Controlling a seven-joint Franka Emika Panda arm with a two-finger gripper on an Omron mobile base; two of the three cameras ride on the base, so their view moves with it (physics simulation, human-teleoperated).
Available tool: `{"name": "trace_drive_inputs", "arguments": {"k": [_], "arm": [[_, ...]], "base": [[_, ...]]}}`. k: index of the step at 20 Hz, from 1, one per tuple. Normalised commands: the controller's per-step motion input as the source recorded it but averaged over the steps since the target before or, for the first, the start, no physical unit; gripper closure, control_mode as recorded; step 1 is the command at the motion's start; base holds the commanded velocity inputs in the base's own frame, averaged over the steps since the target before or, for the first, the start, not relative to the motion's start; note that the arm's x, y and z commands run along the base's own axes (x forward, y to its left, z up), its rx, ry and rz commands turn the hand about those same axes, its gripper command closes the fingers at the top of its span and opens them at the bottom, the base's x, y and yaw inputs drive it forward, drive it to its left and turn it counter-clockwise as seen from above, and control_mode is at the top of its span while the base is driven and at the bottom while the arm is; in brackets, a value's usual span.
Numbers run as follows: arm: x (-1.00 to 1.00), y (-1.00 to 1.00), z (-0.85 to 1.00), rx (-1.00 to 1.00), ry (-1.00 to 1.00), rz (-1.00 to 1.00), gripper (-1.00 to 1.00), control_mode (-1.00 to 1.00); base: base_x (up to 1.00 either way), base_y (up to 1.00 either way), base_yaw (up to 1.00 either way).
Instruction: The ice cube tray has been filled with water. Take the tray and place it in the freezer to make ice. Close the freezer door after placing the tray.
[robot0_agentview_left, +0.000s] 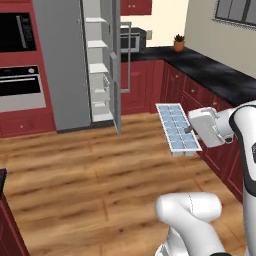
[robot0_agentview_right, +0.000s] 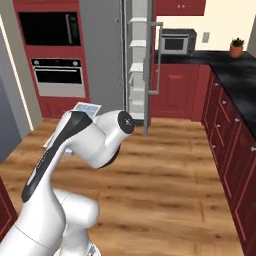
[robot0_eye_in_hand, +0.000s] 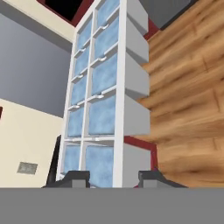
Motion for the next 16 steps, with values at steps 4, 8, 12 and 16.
{"name": "trace_drive_inputs", "arguments": {"k": [4, 8, 12, 16], "arm": [[0.00, 0.00, 0.00, 0.00, 0.00, 0.00, 1.00, 1.00], [0.00, 0.00, 0.00, 0.00, 0.00, 0.00, 1.00, 1.00], [0.00, 0.00, 0.00, 0.00, 0.00, 0.00, 1.00, 1.00], [0.00, 0.00, 0.00, 0.00, 0.00, 0.00, 1.00, 1.00]], "base": [[0.60, 0.65, -0.19], [0.80, 0.58, -0.22], [0.90, 0.61, -0.21], [0.93, 0.68, -0.18]]}}
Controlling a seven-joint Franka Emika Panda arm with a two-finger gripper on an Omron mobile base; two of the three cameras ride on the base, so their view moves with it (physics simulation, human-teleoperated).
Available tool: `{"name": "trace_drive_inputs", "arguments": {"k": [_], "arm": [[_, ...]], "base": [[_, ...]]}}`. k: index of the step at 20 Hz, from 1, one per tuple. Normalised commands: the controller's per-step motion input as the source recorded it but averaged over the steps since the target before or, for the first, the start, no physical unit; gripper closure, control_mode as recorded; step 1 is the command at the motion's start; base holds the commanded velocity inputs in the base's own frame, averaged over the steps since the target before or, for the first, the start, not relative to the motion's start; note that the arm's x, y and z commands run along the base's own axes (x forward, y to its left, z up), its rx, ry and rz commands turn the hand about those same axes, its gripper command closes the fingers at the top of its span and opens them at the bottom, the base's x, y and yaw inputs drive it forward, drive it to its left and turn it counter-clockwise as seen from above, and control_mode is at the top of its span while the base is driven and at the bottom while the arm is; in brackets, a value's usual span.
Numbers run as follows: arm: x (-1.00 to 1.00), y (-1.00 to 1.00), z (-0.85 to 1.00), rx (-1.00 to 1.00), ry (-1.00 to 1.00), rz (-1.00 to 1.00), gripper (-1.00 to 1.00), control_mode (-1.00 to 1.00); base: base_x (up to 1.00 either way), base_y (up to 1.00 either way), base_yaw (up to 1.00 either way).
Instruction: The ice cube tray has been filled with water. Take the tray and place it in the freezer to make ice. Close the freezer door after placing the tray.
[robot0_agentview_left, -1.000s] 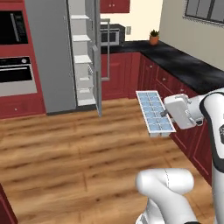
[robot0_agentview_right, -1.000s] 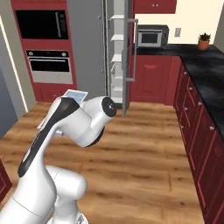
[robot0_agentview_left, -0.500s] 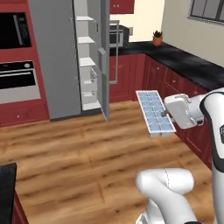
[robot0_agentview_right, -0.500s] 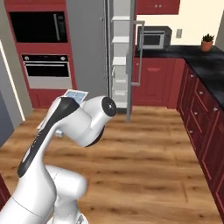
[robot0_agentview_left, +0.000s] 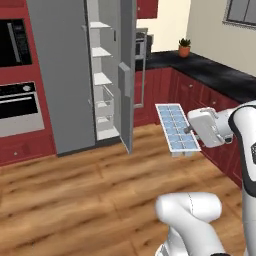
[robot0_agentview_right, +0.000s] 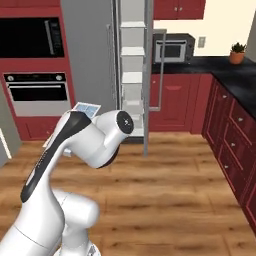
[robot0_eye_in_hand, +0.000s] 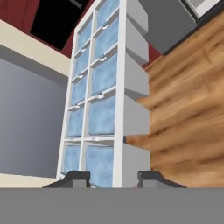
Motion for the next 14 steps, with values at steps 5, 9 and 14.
{"name": "trace_drive_inputs", "arguments": {"k": [5, 9, 14], "arm": [[0.00, 0.00, 0.00, 0.00, 0.00, 0.00, 1.00, 1.00], [0.00, 0.00, 0.00, 0.00, 0.00, 0.00, 1.00, 1.00], [0.00, 0.00, 0.00, 0.00, 0.00, 0.00, 1.00, 1.00]], "base": [[0.90, 0.54, -0.15], [0.89, 0.11, -0.06], [0.82, 0.01, -0.01]]}}
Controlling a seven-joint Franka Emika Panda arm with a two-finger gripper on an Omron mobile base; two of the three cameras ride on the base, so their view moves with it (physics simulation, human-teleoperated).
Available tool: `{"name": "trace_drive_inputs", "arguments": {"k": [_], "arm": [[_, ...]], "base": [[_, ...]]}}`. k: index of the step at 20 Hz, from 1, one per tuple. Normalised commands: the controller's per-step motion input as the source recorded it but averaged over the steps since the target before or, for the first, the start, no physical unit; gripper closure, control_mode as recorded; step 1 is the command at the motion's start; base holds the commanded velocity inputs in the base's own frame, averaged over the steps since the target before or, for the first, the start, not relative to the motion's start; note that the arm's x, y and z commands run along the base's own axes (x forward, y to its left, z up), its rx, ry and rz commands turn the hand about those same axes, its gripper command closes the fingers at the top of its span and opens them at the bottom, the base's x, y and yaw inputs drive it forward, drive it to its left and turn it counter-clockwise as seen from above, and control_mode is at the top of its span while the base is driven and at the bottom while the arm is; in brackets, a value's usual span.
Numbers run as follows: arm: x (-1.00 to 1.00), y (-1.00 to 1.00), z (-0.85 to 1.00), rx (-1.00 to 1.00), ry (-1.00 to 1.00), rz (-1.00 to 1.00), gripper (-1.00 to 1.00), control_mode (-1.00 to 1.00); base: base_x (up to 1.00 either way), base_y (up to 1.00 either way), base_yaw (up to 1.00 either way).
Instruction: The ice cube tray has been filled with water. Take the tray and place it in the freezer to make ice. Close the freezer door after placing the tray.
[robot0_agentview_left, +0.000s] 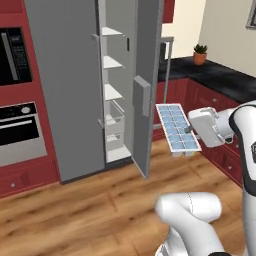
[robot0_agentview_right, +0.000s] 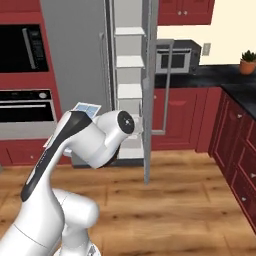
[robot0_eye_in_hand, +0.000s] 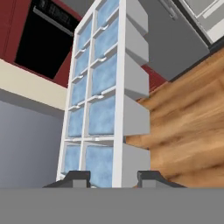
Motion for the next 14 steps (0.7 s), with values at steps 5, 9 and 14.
{"name": "trace_drive_inputs", "arguments": {"k": [5, 9, 14], "arm": [[0.00, 0.00, 0.00, 0.00, 0.00, 0.00, 1.00, 1.00], [0.00, 0.00, 0.00, 0.00, 0.00, 0.00, 1.00, 1.00], [0.00, 0.00, 0.00, 0.00, 0.00, 0.00, 1.00, 1.00]], "base": [[0.78, 0.08, 0.00], [0.62, 0.00, 0.00], [0.48, -0.12, -0.02]]}}
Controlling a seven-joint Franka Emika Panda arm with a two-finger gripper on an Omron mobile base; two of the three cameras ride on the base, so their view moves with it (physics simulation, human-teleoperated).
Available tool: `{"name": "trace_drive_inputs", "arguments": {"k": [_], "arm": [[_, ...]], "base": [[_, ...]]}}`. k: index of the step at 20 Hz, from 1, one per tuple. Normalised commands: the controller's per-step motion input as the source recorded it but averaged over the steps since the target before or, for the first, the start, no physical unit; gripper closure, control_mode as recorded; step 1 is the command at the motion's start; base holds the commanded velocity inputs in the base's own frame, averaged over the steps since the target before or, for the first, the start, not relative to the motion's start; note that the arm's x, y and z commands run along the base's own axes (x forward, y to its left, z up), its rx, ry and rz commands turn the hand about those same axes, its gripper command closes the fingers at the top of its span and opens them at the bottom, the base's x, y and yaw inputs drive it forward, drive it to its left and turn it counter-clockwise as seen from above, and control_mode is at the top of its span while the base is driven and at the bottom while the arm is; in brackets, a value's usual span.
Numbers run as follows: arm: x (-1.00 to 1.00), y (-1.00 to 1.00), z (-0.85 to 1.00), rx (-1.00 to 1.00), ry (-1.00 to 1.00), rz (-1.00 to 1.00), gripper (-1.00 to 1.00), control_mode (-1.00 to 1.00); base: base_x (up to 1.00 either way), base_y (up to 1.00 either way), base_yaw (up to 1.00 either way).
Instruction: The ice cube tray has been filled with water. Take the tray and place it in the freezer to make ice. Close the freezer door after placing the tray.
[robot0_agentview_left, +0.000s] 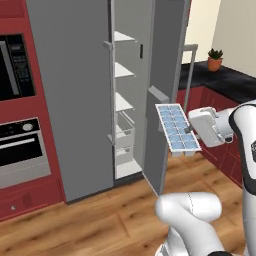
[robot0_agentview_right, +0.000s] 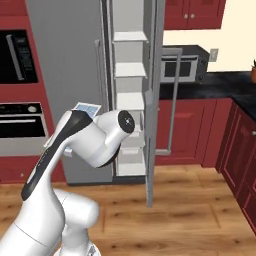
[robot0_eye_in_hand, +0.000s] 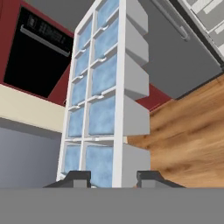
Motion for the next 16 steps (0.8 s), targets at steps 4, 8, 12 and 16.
{"name": "trace_drive_inputs", "arguments": {"k": [4, 8, 12, 16], "arm": [[0.00, 0.00, 0.00, 0.00, 0.00, 0.00, 1.00, 1.00], [0.00, 0.00, 0.00, 0.00, 0.00, 0.00, 1.00, 1.00], [0.00, 0.00, 0.00, 0.00, 0.00, 0.00, 1.00, 1.00], [0.00, 0.00, 0.00, 0.00, 0.00, 0.00, 1.00, 1.00]], "base": [[0.45, -0.21, -0.03], [0.46, -0.22, -0.04], [0.50, -0.22, -0.03], [0.58, -0.07, -0.01]]}}
